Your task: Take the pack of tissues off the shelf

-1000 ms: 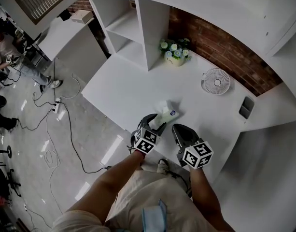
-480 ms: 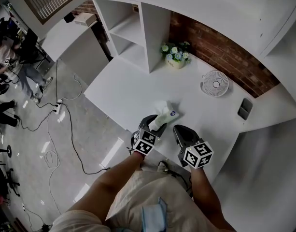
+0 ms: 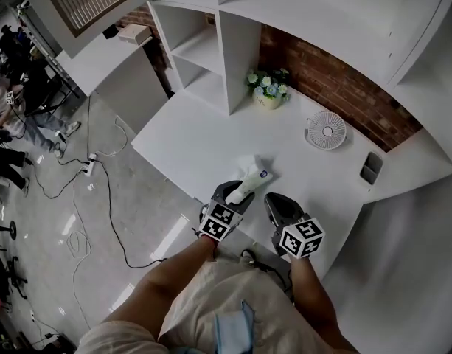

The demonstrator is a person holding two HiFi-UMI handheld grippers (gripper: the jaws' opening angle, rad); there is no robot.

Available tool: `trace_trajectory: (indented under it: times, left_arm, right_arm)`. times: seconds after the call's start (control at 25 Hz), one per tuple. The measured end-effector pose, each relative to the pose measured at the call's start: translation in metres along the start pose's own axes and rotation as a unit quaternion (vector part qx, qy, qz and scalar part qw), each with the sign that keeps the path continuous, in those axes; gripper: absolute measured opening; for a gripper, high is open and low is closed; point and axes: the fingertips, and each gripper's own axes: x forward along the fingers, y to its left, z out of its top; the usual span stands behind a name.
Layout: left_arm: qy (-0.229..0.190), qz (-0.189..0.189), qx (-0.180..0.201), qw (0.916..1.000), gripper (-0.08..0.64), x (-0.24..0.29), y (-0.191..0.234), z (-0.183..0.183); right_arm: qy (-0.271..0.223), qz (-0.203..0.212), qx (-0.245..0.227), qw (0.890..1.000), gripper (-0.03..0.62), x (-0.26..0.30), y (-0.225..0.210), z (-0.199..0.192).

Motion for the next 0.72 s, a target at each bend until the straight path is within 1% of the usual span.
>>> trace_trajectory:
  times: [0.12,0.36,0.56,0.64,0.72]
  left_arm:
    - [-0.014,-0.005,-0.004,0.9999,0.159,-0.008,-0.005,0.005]
    - [-0.028,0.004,-0.011,0.9995,0.069,-0.021,-0.005,0.01]
    - [-0.036,0.006,-0.023,0.9991,0.028,-0.03,-0.007,0.013]
    - [-0.042,0.004,-0.035,0.9985,0.02,-0.034,-0.01,0.013]
    - [-0.044,0.003,-0.039,0.9982,0.014,-0.038,-0.012,0.016]
  right_arm:
    - [-0.002,0.002,-0.002,1.0,0.018,-0.002,0.003,0.001]
    - [-0.003,0.005,-0.005,1.0,0.018,-0.005,0.005,0.002]
    - [-0.004,0.005,-0.008,1.0,0.018,-0.008,0.007,0.003]
    - [-0.004,0.006,-0.009,1.0,0.018,-0.009,0.008,0.002]
    - [-0.003,0.006,-0.01,1.0,0.018,-0.011,0.009,0.0]
